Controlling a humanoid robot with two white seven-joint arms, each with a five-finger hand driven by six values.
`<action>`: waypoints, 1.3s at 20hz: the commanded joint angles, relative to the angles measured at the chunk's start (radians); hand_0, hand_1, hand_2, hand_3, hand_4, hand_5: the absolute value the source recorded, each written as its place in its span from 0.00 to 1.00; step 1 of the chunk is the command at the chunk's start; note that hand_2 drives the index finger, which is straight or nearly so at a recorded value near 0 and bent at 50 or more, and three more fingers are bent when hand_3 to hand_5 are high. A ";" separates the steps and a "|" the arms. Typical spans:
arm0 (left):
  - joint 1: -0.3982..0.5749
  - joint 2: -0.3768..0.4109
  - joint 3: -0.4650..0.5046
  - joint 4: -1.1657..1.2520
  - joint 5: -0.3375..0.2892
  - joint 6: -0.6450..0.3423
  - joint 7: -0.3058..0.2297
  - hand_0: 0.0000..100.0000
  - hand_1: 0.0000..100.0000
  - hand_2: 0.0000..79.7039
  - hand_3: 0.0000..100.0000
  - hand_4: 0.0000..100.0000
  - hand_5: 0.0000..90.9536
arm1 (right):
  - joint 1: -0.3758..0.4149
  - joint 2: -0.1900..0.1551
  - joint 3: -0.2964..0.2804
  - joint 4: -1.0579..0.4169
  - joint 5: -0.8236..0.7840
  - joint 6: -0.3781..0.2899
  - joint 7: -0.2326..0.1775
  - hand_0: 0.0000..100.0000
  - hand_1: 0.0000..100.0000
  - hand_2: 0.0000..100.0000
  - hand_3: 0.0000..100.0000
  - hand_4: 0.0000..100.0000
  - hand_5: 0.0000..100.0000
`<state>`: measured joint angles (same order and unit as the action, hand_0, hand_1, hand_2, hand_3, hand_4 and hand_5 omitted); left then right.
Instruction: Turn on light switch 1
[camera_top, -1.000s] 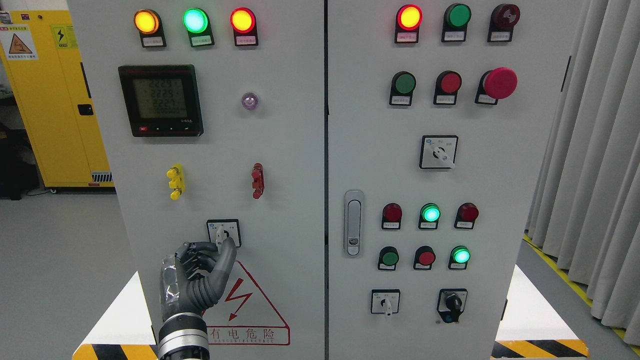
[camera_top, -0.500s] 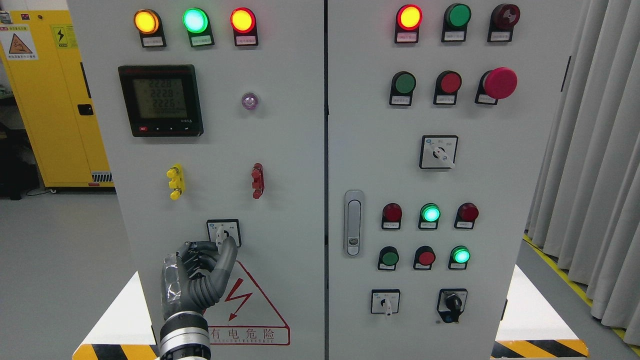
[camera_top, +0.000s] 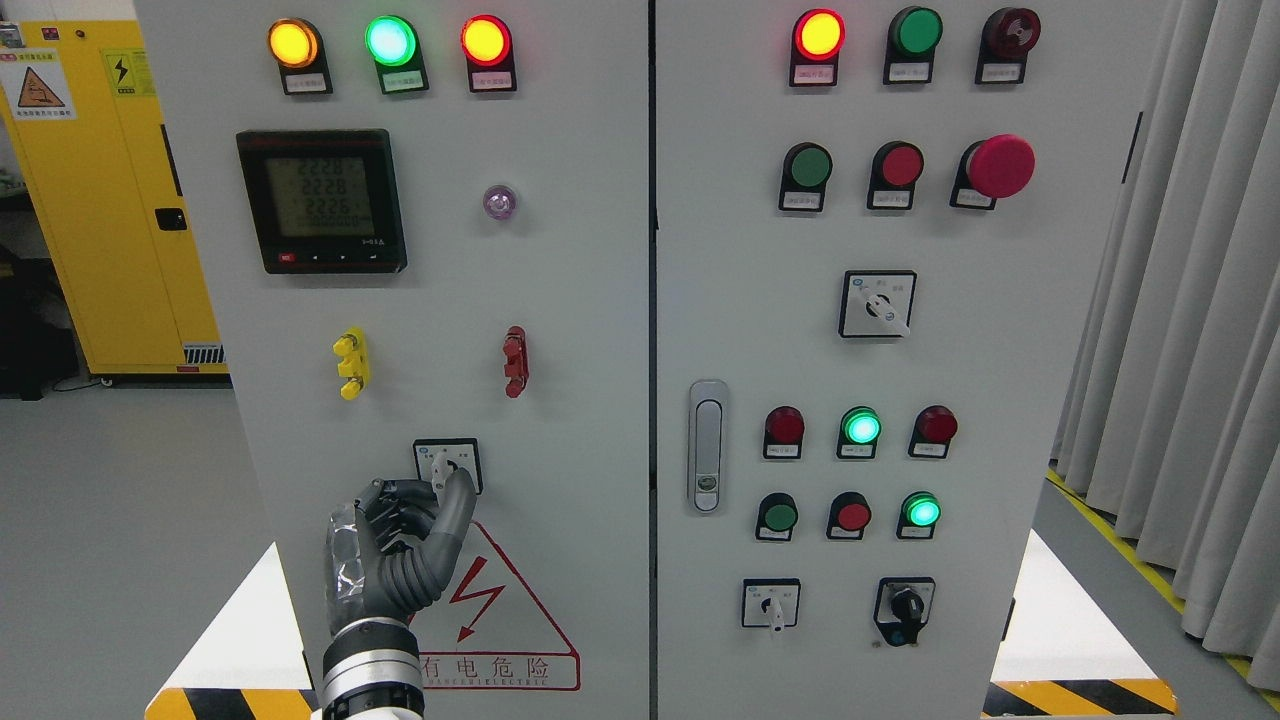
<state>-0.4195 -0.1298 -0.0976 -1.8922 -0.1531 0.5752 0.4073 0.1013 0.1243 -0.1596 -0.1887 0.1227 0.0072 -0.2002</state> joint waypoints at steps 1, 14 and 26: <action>-0.002 -0.004 0.001 0.007 0.000 -0.001 -0.001 0.25 0.65 0.76 0.88 0.80 0.93 | 0.000 0.000 0.000 0.000 0.000 0.001 0.001 0.00 0.50 0.04 0.00 0.00 0.00; -0.004 -0.005 0.001 0.008 0.000 -0.003 -0.001 0.28 0.63 0.76 0.88 0.80 0.93 | 0.000 0.000 0.000 0.000 0.000 0.001 -0.001 0.00 0.50 0.04 0.00 0.00 0.00; -0.007 -0.005 0.001 0.013 0.000 -0.003 -0.001 0.29 0.61 0.76 0.88 0.80 0.93 | 0.000 0.000 0.000 0.000 0.000 0.001 0.001 0.00 0.50 0.04 0.00 0.00 0.00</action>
<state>-0.4249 -0.1342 -0.0961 -1.8838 -0.1535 0.5727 0.4075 0.1013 0.1243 -0.1595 -0.1887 0.1227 0.0072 -0.2002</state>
